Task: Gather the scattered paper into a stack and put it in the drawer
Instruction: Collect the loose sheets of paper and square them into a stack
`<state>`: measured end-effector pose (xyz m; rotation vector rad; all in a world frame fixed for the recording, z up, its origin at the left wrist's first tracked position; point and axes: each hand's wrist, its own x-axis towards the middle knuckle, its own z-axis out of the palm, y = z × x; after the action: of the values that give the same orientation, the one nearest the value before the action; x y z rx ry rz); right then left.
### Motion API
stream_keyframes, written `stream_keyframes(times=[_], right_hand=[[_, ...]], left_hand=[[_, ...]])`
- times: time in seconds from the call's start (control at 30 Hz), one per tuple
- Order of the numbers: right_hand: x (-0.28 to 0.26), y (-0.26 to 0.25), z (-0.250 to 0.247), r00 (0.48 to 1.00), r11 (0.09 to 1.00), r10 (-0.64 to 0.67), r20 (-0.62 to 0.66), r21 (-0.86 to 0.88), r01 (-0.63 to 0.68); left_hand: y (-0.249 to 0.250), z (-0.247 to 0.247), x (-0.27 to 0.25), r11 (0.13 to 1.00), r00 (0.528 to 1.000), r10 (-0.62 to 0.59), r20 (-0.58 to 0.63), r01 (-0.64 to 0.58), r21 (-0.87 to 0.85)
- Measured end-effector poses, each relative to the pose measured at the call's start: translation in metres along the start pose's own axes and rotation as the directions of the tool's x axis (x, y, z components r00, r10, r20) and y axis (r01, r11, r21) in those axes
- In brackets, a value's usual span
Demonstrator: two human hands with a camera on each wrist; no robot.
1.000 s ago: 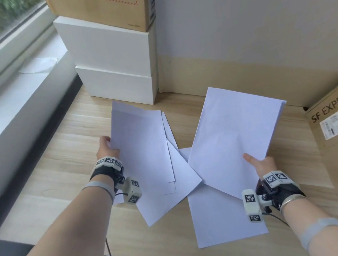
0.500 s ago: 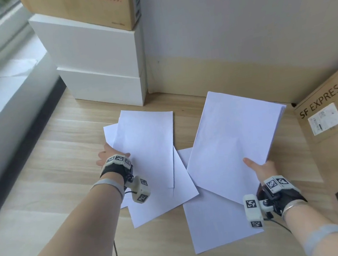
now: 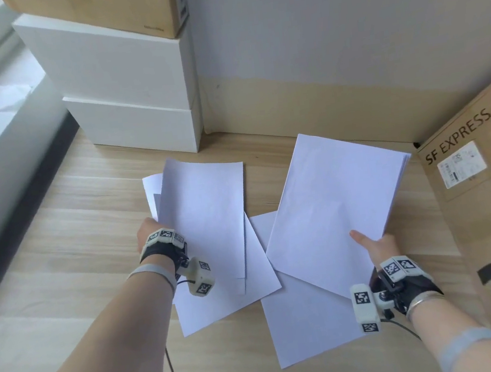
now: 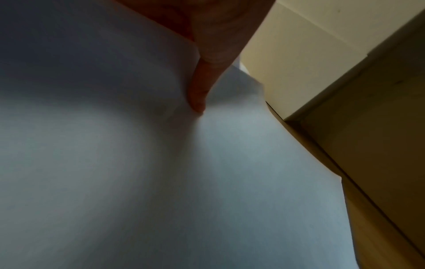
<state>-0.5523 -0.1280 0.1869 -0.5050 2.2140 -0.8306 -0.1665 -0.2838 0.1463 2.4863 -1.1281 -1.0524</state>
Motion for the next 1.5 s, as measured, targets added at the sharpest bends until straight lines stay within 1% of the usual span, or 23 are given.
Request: stream_keyframes(times=[0.13, 0.23, 0.3, 0.4, 0.47, 0.57, 0.67, 0.77, 0.87, 1.03, 1.13, 1.17, 1.27, 1.3, 1.37, 1.43, 1.5], right_hand=[[0.002, -0.001, -0.002, 1.000, 1.000, -0.005, -0.015, -0.005, 0.005], [0.002, -0.006, -0.003, 0.999, 1.000, -0.010, -0.036, 0.011, 0.011], [0.002, -0.008, -0.002, 0.999, 1.000, -0.012, -0.032, 0.011, 0.012], [0.001, -0.012, -0.001, 1.000, 1.000, -0.004, -0.031, -0.010, 0.004], [0.001, -0.015, -0.001, 0.999, 1.000, -0.001, -0.034, -0.015, 0.000], [-0.003, -0.023, 0.001, 1.000, 0.999, 0.000, -0.031, -0.034, -0.001], [-0.007, -0.032, 0.006, 1.000, 0.999, -0.002, -0.011, -0.039, 0.002], [-0.013, -0.043, 0.017, 0.999, 0.999, -0.014, 0.034, -0.045, 0.015], [-0.021, -0.052, 0.031, 0.994, 0.997, -0.028, 0.103, -0.072, 0.036], [-0.032, -0.062, 0.047, 0.976, 0.995, -0.064, 0.207, -0.066, 0.079], [-0.038, -0.068, 0.048, 0.969, 0.994, -0.084, 0.234, -0.055, 0.099], [-0.038, -0.069, 0.049, 0.967, 0.993, -0.090, 0.240, -0.053, 0.105], [-0.046, -0.079, 0.047, 0.963, 0.985, -0.080, 0.256, -0.131, 0.117], [-0.046, -0.079, 0.047, 0.960, 0.983, -0.077, 0.271, -0.141, 0.119], [-0.049, -0.085, 0.045, 0.952, 0.979, -0.087, 0.294, -0.153, 0.137], [-0.052, -0.088, 0.042, 0.939, 0.981, -0.095, 0.331, -0.129, 0.144], [-0.054, -0.093, 0.040, 0.935, 0.992, -0.101, 0.339, -0.036, 0.120]], left_hand=[[0.002, -0.011, -0.005, 0.993, 0.989, 0.118, 0.087, -0.117, -0.011], [0.005, -0.020, -0.009, 0.980, 0.972, 0.200, 0.123, -0.198, -0.024], [0.006, -0.026, -0.009, 0.967, 0.954, 0.256, 0.156, -0.252, -0.047], [0.011, -0.039, -0.011, 0.938, 0.915, 0.338, 0.220, -0.308, -0.158], [0.016, -0.049, -0.013, 0.910, 0.893, 0.378, 0.243, -0.311, -0.274], [0.026, -0.064, -0.016, 0.861, 0.864, 0.410, 0.292, -0.262, -0.435], [0.038, -0.071, -0.018, 0.832, 0.832, 0.429, 0.350, -0.214, -0.511], [0.050, -0.069, -0.027, 0.797, 0.805, 0.471, 0.361, -0.213, -0.565], [0.059, -0.056, -0.041, 0.799, 0.783, 0.488, 0.386, -0.221, -0.560], [0.064, -0.028, -0.056, 0.807, 0.784, 0.483, 0.390, -0.225, -0.546], [0.064, -0.017, -0.060, 0.819, 0.797, 0.458, 0.394, -0.207, -0.535], [0.064, -0.014, -0.061, 0.818, 0.795, 0.452, 0.403, -0.190, -0.543], [0.066, -0.007, -0.065, 0.817, 0.775, 0.459, 0.435, -0.176, -0.549], [0.069, -0.006, -0.070, 0.810, 0.759, 0.477, 0.443, -0.184, -0.557], [0.074, -0.004, -0.078, 0.801, 0.742, 0.505, 0.441, -0.212, -0.561], [0.080, -0.001, -0.080, 0.805, 0.741, 0.517, 0.429, -0.250, -0.539], [0.087, 0.000, -0.082, 0.805, 0.750, 0.527, 0.400, -0.290, -0.517]])
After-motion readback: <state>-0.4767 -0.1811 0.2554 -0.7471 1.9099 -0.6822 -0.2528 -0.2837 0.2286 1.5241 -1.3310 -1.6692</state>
